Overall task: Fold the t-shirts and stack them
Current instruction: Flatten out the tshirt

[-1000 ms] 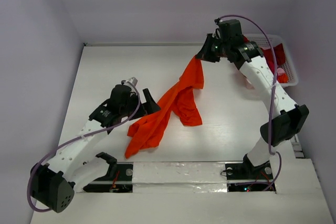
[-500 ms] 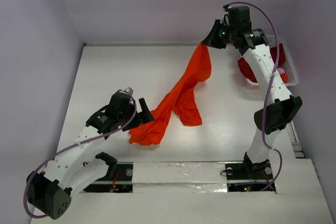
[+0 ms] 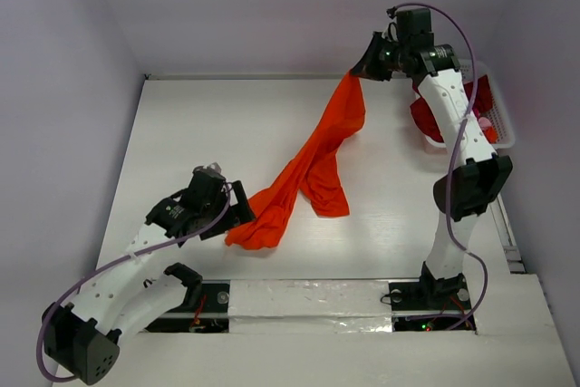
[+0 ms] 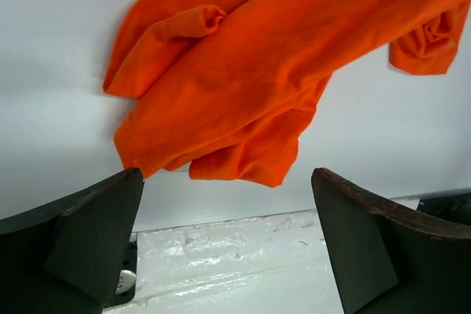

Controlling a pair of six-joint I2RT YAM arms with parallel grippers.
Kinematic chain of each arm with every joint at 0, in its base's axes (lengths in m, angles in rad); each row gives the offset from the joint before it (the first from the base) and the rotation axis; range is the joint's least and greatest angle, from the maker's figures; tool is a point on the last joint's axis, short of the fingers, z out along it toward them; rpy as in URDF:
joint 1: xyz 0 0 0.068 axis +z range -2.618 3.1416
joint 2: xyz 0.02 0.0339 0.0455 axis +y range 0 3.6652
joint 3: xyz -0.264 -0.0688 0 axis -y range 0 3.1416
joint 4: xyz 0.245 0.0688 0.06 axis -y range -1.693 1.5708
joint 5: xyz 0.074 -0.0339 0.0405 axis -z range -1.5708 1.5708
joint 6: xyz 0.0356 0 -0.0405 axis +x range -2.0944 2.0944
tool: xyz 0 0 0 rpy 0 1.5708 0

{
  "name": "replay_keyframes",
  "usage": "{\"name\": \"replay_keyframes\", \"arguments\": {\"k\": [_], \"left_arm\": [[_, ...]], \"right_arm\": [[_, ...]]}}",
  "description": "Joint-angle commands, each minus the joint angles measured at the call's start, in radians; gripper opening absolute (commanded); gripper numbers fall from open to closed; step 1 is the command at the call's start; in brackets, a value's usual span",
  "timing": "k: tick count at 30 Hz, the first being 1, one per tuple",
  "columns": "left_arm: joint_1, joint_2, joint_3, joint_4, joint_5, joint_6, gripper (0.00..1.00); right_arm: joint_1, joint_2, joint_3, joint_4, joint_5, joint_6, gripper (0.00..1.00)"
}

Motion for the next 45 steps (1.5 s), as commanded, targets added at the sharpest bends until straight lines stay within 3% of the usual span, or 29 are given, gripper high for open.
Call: {"name": "replay_keyframes", "arguments": {"k": [1,7,10,13,16,22,26,31,35,40,45], "left_arm": [[-0.005,-0.005,-0.004,-0.053,-0.065,-0.045,0.99],[-0.005,0.039,0.0,-0.047,-0.101,-0.035,0.99],[-0.005,0.101,0.012,0.011,-0.066,-0.039,0.99],[-0.005,0.15,0.013,0.093,0.072,-0.079,0.99],[-0.005,0.081,-0.01,0.148,0.145,-0.144,0.99],[-0.005,-0.075,-0.013,0.054,0.071,-0.275,0.99],[-0.005,-0.122,0.026,0.05,0.016,-0.221,0.99],[-0.005,-0.2,0.04,0.131,0.059,-0.168,0.99],[-0.005,-0.15,0.052,0.174,0.099,-0.093,0.99],[-0.005,0.093,0.068,-0.041,-0.102,-0.067,0.99],[-0.005,0.176,0.075,0.019,-0.173,-0.088,0.99]], "right_arm": [[-0.028,-0.008,0.06,0.021,-0.041,-0.008,0.0],[-0.048,0.006,0.083,0.02,-0.052,-0.007,0.0],[-0.048,0.009,0.083,0.018,-0.053,-0.005,0.0],[-0.048,0.006,0.08,0.018,-0.055,-0.005,0.0],[-0.057,-0.003,0.074,0.017,-0.047,-0.008,0.0],[-0.068,-0.017,0.064,0.021,-0.053,-0.005,0.0],[-0.068,-0.021,0.063,0.026,-0.049,-0.002,0.0],[-0.068,-0.029,0.063,0.028,-0.027,-0.002,0.0],[-0.068,-0.023,0.063,0.026,-0.019,-0.004,0.0],[-0.068,0.002,0.086,0.026,-0.009,-0.002,0.0],[-0.086,0.046,0.135,0.011,-0.004,-0.004,0.0]]}}
